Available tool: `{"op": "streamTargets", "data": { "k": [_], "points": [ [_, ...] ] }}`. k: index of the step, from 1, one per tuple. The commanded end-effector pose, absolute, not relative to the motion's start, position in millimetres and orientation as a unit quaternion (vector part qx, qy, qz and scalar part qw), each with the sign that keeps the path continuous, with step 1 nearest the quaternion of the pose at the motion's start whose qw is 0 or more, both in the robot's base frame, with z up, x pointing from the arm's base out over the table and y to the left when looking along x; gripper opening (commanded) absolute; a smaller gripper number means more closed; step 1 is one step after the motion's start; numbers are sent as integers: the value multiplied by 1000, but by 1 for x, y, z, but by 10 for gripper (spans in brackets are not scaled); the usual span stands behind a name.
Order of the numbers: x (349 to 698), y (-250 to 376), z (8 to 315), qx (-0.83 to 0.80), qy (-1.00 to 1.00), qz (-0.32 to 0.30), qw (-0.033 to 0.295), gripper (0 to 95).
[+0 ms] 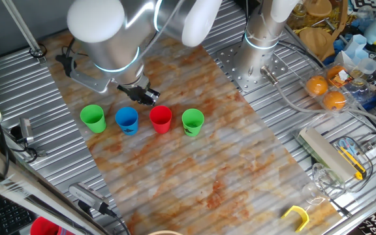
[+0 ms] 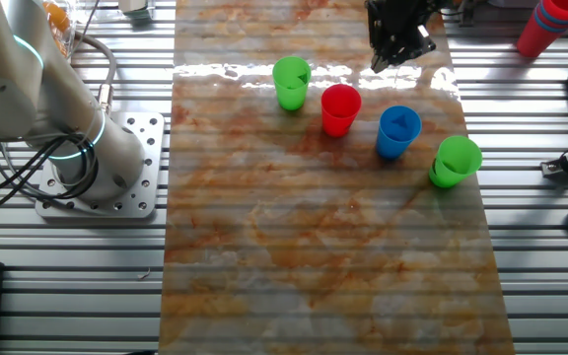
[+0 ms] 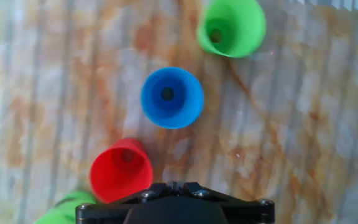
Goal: Stack the cups
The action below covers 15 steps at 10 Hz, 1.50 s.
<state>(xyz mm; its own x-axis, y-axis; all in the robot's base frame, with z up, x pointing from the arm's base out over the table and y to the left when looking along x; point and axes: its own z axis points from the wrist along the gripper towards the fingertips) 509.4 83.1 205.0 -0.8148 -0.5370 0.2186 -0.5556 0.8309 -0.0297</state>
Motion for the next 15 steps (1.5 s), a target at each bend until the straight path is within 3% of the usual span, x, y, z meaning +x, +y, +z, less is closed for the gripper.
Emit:
{"op": "streamTargets", "data": {
  "k": [1, 15],
  "points": [
    [510, 82, 205, 276, -955, 46, 97, 0],
    [507, 77, 204, 297, -949, 47, 97, 0]
  ]
}}
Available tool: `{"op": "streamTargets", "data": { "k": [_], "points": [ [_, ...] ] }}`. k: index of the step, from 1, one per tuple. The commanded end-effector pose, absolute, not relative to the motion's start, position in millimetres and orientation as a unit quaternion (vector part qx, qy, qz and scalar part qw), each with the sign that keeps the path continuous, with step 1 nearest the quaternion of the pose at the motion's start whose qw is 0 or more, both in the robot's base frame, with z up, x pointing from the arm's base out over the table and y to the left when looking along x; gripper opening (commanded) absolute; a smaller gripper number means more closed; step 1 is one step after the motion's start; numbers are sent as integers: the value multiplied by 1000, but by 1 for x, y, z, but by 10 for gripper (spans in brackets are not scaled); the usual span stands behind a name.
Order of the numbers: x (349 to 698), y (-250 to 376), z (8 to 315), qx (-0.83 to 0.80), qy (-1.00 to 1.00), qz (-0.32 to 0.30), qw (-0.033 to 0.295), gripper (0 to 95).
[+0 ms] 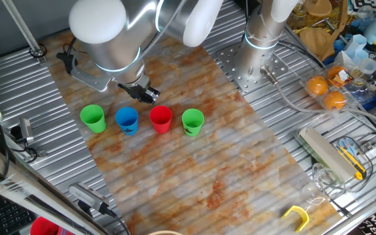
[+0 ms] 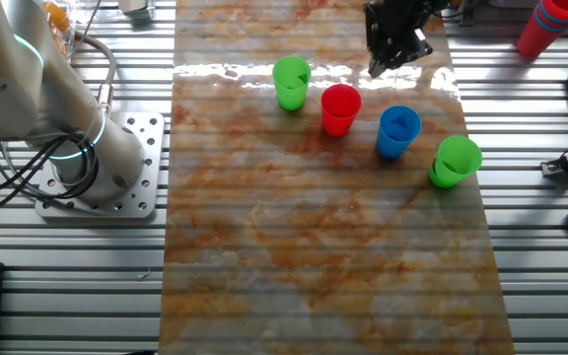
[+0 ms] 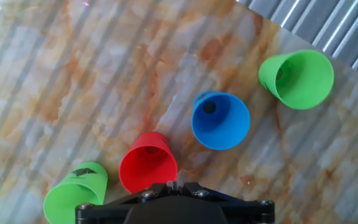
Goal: Stack the cups
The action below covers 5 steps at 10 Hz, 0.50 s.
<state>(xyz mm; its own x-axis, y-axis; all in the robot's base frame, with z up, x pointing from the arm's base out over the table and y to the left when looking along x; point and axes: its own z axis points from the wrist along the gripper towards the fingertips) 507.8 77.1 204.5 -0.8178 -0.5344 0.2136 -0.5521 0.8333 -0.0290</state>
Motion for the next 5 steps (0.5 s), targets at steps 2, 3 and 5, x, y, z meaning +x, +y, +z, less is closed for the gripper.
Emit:
{"op": "streamTargets", "data": {
  "k": [2, 3, 5],
  "points": [
    [507, 77, 204, 304, -946, 48, 100, 0],
    [507, 77, 204, 319, -941, 42, 103, 0],
    [477, 85, 215, 363, -924, 32, 118, 0]
  ]
}}
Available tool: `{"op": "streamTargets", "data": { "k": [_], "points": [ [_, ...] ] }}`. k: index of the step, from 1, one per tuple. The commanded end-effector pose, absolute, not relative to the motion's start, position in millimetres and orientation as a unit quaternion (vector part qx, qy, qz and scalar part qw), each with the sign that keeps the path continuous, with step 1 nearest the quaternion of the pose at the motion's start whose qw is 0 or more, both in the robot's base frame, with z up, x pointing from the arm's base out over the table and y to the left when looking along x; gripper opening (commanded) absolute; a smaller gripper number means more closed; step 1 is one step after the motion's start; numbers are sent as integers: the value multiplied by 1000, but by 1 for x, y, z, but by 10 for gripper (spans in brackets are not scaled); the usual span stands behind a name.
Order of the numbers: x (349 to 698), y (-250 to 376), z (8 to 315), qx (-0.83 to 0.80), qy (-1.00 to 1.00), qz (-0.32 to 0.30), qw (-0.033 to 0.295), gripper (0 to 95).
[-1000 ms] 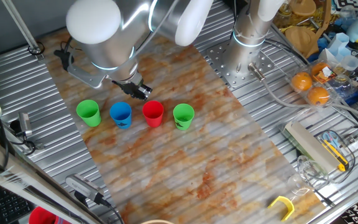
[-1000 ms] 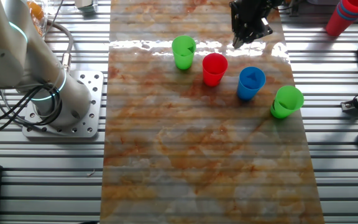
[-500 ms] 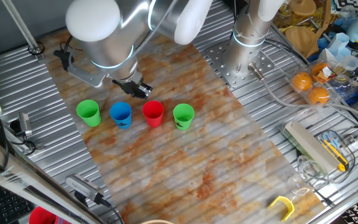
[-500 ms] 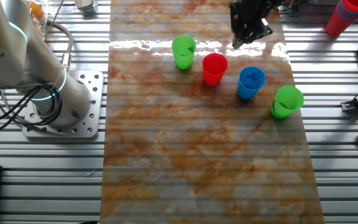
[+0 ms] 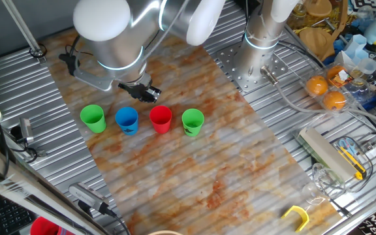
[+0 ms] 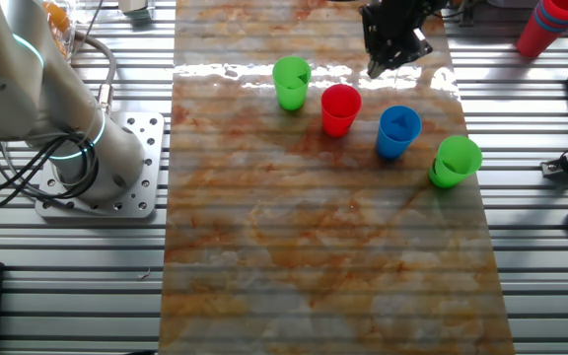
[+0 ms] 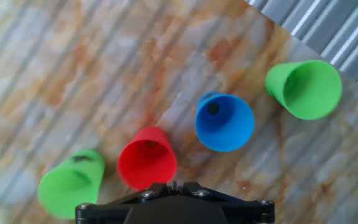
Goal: Stack the cups
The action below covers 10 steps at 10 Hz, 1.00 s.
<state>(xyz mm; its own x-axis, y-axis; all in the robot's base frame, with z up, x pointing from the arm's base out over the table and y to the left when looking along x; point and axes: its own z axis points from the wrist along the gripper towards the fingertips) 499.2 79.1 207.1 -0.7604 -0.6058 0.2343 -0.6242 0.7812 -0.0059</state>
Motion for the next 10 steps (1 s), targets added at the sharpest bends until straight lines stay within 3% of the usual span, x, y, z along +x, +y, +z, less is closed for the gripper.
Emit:
{"op": "streamTargets", "data": {
  "k": [1, 5, 10],
  "points": [
    [458, 95, 223, 365, -922, 39, 128, 0],
    [419, 111, 222, 380, -914, 45, 134, 0],
    [409, 103, 201, 375, -916, 61, 129, 0]
  ]
}}
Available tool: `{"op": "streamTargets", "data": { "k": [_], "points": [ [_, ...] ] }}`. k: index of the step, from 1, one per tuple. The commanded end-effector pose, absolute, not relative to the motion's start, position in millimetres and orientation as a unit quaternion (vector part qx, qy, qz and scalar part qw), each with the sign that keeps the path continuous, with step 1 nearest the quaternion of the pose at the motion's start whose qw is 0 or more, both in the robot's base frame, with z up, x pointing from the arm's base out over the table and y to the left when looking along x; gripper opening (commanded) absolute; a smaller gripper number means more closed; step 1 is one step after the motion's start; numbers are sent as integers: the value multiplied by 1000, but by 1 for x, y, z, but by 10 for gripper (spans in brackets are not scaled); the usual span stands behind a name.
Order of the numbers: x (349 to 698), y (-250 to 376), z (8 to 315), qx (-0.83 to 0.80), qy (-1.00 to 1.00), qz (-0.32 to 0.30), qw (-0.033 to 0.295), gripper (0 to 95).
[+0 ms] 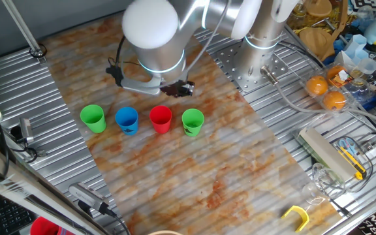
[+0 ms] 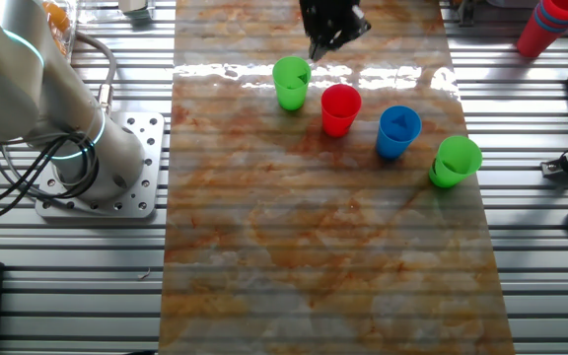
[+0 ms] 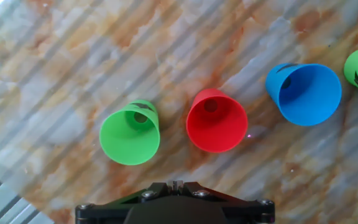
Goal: Stack the cups
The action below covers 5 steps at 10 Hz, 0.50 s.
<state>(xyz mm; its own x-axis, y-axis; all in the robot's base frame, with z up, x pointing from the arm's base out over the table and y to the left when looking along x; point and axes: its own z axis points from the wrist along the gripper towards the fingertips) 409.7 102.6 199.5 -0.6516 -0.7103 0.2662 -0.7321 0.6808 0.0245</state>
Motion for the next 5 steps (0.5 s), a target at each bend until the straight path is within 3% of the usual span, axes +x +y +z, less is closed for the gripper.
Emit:
{"op": "streamTargets", "data": {
  "k": [1, 3, 4, 5],
  "points": [
    [409, 103, 201, 367, -919, 69, 128, 0],
    [409, 103, 201, 351, -925, 71, 125, 0],
    [409, 103, 201, 358, -924, 62, 118, 190],
    [407, 103, 200, 359, -925, 54, 115, 190]
  ]
}}
